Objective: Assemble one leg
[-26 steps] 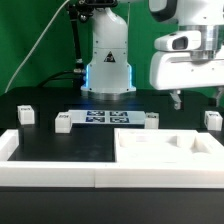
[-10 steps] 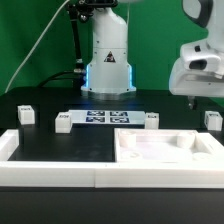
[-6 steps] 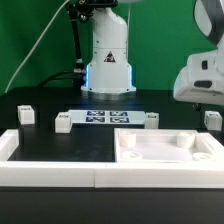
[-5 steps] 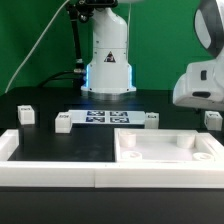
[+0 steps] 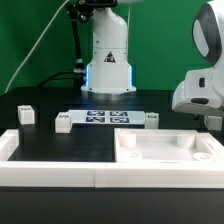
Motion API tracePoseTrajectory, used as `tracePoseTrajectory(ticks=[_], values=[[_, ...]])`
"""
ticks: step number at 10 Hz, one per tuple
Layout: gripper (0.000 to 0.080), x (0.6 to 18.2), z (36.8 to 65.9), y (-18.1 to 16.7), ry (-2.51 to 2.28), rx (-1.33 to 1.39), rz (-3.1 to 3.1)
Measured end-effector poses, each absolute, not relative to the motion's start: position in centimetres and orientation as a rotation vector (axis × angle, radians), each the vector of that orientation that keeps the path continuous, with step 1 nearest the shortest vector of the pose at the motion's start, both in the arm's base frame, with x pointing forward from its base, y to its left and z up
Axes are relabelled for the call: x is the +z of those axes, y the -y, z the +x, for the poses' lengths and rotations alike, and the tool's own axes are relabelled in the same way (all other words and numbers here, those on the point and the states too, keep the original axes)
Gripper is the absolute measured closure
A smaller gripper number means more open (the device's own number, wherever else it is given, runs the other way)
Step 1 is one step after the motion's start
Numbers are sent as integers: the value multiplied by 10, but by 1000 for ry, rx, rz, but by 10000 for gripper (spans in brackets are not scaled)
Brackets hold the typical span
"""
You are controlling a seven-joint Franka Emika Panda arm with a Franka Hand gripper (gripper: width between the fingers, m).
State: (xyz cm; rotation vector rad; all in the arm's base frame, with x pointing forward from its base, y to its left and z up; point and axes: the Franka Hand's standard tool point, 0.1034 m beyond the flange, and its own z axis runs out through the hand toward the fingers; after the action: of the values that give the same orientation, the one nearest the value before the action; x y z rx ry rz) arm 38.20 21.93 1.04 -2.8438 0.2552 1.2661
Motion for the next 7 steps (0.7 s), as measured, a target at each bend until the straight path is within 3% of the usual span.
tracePoseTrajectory(ticks=[4, 6, 7], values=[[150, 4, 365, -219, -254, 1295, -2847], [439, 3, 366, -219, -254, 1291, -2847], [509, 3, 366, -219, -254, 1291, -2847]])
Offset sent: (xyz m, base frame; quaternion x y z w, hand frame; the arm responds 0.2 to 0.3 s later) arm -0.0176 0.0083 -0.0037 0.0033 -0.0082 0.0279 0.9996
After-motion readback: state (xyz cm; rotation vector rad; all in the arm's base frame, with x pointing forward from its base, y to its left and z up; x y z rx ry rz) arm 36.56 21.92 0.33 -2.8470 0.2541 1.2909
